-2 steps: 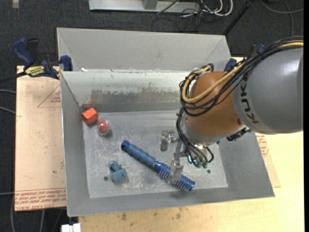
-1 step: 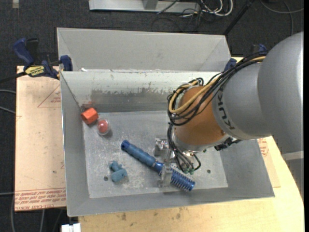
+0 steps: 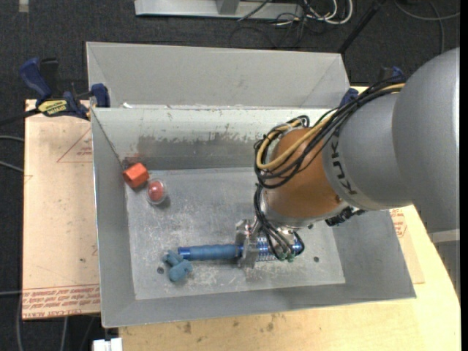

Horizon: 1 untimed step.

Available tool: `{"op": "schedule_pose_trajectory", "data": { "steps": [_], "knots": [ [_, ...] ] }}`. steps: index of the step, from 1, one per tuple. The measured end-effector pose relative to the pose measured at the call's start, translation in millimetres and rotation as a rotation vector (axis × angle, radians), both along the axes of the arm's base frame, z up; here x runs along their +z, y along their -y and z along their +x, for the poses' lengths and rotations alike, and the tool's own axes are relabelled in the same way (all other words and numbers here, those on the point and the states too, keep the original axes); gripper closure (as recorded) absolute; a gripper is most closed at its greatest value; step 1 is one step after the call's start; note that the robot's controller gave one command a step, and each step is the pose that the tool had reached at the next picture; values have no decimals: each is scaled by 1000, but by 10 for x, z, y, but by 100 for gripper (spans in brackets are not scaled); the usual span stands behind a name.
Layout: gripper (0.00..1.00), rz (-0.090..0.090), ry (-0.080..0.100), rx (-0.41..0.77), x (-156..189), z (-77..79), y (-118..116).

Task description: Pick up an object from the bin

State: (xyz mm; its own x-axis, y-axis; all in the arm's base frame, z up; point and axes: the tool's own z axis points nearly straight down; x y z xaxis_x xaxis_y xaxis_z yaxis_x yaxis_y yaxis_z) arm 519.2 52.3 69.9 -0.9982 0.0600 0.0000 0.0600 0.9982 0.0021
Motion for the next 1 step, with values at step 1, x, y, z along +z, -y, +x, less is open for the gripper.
{"op": "schedule_pose_trajectory", "data": {
  "steps": [1],
  "knots": [
    [100, 1, 8, 27, 1141, 158, -394]
  ]
}}
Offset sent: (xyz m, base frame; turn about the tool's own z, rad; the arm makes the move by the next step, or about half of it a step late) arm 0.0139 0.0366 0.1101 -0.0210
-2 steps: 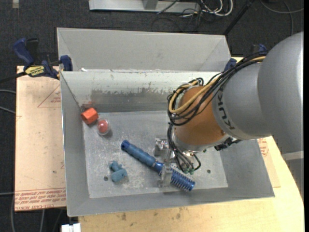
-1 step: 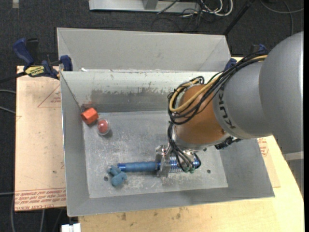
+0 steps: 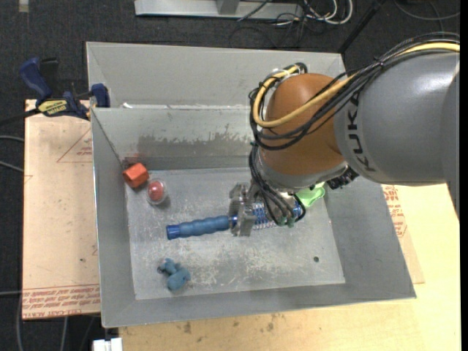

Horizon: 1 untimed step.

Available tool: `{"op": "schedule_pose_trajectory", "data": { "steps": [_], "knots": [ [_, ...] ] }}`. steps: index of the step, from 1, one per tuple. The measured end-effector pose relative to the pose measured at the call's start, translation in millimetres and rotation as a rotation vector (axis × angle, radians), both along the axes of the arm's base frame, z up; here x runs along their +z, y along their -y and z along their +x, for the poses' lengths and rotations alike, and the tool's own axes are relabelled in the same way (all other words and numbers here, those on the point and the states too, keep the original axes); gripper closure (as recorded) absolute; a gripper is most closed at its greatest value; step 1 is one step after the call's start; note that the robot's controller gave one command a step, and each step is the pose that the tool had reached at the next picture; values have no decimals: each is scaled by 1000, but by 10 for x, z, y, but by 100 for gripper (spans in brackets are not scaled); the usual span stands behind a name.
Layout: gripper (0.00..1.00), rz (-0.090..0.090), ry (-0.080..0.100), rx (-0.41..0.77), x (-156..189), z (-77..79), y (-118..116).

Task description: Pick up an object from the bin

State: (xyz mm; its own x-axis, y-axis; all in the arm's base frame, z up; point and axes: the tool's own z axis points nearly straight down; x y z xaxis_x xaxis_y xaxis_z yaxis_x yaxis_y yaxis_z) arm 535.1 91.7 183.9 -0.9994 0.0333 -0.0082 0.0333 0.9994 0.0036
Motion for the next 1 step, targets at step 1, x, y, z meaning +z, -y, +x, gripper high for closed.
{"op": "schedule_pose_trajectory", "data": {
  "steps": [1],
  "knots": [
    [100, -5, -3, 364, 629, -264, 263]
  ]
}}
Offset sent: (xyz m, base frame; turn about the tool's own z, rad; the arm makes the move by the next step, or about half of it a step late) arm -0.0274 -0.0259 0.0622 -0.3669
